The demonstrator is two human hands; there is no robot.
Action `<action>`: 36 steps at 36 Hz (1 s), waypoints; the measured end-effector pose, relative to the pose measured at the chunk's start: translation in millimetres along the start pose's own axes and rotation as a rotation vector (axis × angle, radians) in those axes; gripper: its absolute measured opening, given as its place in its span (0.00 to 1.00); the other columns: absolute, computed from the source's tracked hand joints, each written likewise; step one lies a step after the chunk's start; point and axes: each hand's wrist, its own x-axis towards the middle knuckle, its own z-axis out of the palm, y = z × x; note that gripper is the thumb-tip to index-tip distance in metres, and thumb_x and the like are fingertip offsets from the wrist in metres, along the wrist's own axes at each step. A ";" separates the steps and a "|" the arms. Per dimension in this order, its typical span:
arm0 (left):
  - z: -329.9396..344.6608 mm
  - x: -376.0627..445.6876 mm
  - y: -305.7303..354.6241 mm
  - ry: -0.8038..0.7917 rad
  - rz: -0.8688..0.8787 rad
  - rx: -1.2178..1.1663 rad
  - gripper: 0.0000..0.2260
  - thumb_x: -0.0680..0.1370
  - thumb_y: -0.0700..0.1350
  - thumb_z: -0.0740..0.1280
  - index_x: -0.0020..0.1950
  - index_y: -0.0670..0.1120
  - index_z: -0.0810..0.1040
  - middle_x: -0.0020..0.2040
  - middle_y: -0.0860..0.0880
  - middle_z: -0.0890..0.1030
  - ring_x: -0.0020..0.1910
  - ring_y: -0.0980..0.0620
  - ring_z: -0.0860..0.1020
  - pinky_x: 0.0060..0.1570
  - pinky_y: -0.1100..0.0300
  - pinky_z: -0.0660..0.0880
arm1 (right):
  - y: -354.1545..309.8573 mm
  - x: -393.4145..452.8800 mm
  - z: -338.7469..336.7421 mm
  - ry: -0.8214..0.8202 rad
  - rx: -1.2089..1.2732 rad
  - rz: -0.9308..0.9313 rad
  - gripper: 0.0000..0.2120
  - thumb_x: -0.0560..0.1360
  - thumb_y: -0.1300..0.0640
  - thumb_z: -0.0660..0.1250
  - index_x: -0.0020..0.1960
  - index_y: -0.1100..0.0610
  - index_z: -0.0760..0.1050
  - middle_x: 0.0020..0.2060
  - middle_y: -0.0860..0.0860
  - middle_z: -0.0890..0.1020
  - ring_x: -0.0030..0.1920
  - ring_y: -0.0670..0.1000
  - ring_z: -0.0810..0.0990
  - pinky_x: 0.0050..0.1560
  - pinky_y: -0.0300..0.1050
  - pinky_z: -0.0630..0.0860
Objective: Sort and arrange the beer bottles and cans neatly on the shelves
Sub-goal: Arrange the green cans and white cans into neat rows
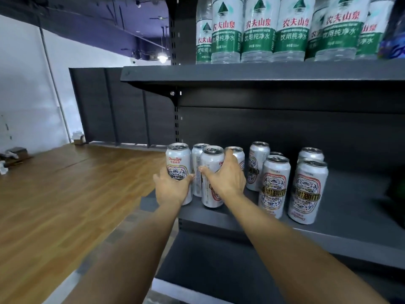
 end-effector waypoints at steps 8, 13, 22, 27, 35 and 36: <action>-11.8 24.3 -11.6 -0.127 -0.033 -0.001 0.29 0.69 0.50 0.78 0.65 0.43 0.72 0.58 0.42 0.72 0.58 0.40 0.75 0.56 0.52 0.71 | -9.5 -7.6 13.7 0.060 -0.052 0.113 0.36 0.70 0.40 0.73 0.69 0.56 0.63 0.64 0.53 0.69 0.59 0.58 0.77 0.52 0.51 0.74; -7.8 37.2 -17.1 -0.188 -0.026 0.002 0.30 0.66 0.53 0.79 0.64 0.45 0.73 0.58 0.43 0.74 0.57 0.41 0.76 0.55 0.50 0.74 | -13.7 -9.3 21.1 0.078 -0.104 0.152 0.34 0.71 0.41 0.72 0.68 0.58 0.64 0.65 0.54 0.68 0.59 0.58 0.77 0.53 0.52 0.75; 23.0 71.3 -55.3 -0.289 0.012 -0.044 0.37 0.61 0.62 0.77 0.64 0.50 0.73 0.58 0.45 0.79 0.55 0.44 0.79 0.55 0.44 0.77 | -22.9 -5.6 26.6 0.049 -0.166 0.165 0.37 0.73 0.43 0.71 0.72 0.57 0.58 0.66 0.55 0.69 0.61 0.57 0.76 0.49 0.49 0.74; 42.8 82.7 -73.4 -0.283 0.023 -0.091 0.41 0.53 0.70 0.69 0.63 0.52 0.72 0.59 0.48 0.79 0.55 0.46 0.79 0.55 0.43 0.77 | -19.2 -12.3 26.2 0.020 -0.155 0.174 0.37 0.74 0.45 0.70 0.74 0.56 0.55 0.67 0.55 0.68 0.63 0.58 0.75 0.51 0.51 0.74; 23.8 50.1 -42.1 -0.166 0.017 -0.168 0.25 0.70 0.47 0.77 0.62 0.43 0.71 0.56 0.42 0.80 0.55 0.41 0.78 0.52 0.51 0.74 | -8.4 -17.8 24.4 -0.015 -0.154 0.158 0.39 0.76 0.48 0.69 0.77 0.55 0.50 0.70 0.55 0.66 0.64 0.58 0.74 0.55 0.51 0.73; 24.9 49.3 -42.3 -0.155 0.021 -0.169 0.25 0.70 0.47 0.77 0.62 0.42 0.71 0.55 0.42 0.80 0.55 0.41 0.78 0.51 0.52 0.74 | -6.8 -17.7 24.0 -0.013 -0.155 0.161 0.39 0.76 0.48 0.69 0.77 0.55 0.50 0.70 0.55 0.66 0.64 0.57 0.74 0.54 0.51 0.73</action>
